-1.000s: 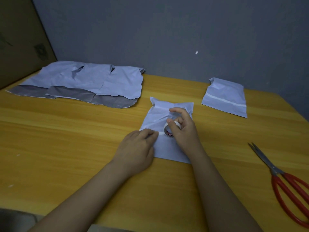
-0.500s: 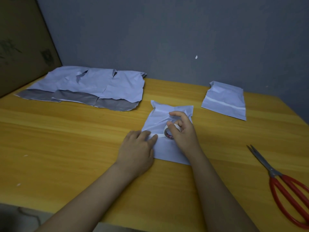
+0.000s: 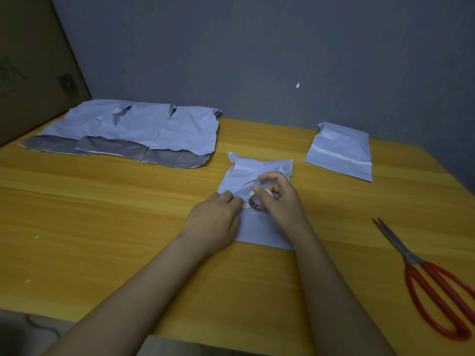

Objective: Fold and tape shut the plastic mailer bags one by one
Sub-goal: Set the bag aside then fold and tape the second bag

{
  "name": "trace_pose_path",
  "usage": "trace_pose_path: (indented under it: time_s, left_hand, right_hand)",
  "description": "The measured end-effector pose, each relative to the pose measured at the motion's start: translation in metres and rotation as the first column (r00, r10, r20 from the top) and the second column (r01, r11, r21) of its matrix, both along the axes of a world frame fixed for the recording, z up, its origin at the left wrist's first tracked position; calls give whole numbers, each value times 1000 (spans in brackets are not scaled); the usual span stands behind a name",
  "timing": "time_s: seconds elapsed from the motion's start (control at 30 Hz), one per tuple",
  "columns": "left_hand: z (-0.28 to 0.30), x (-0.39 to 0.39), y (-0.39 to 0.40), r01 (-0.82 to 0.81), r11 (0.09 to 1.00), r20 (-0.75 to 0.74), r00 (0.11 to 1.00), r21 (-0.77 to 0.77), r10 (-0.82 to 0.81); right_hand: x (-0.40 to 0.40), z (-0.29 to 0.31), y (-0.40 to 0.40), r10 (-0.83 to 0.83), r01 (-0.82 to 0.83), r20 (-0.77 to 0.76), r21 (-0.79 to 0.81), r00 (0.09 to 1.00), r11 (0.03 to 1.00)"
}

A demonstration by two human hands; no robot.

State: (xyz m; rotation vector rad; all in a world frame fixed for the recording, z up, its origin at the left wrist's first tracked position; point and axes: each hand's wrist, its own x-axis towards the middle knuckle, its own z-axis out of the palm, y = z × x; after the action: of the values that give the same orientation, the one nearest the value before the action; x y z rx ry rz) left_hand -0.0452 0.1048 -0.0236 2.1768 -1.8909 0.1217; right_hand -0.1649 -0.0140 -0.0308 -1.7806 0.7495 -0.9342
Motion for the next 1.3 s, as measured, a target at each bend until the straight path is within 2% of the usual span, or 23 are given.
trace_pose_path:
  time_s: [0.1,0.27,0.4,0.6,0.8,0.9,1.07,1.3]
  left_hand:
    - [0,0,-3,-56,998,9,998,-9,56]
    - [-6,-1,-10,-126,988,-76,990,-94,119]
    - [-17,2,-11,-109,977,-109,990,-183,90]
    - [-23,2,-13,-79,976,-75,995,-202,65]
    - [-28,5,-15,-33,964,-101,995,-262,6]
    - [-28,5,-15,-40,963,-120,993,-267,8]
    - [-26,4,-13,-66,955,-175,984,-289,15]
    - [-27,1,-14,-90,954,-103,993,-286,62]
  right_hand:
    - [-2,1,2,7,-7,9,53,1000,999]
    - [-7,5,6,21,-22,39,45,999,999]
    - [-13,7,6,28,-28,2,28,1000,999]
    - [-19,9,2,83,-82,-17,38,996,996]
    - [-12,15,-6,79,-74,-150,34,986,997]
    - [-3,24,-11,89,-91,-245,1,966,996]
    - [6,35,-15,134,-149,-312,-26,941,988]
    - [-2,27,-11,138,-146,-228,-15,964,989]
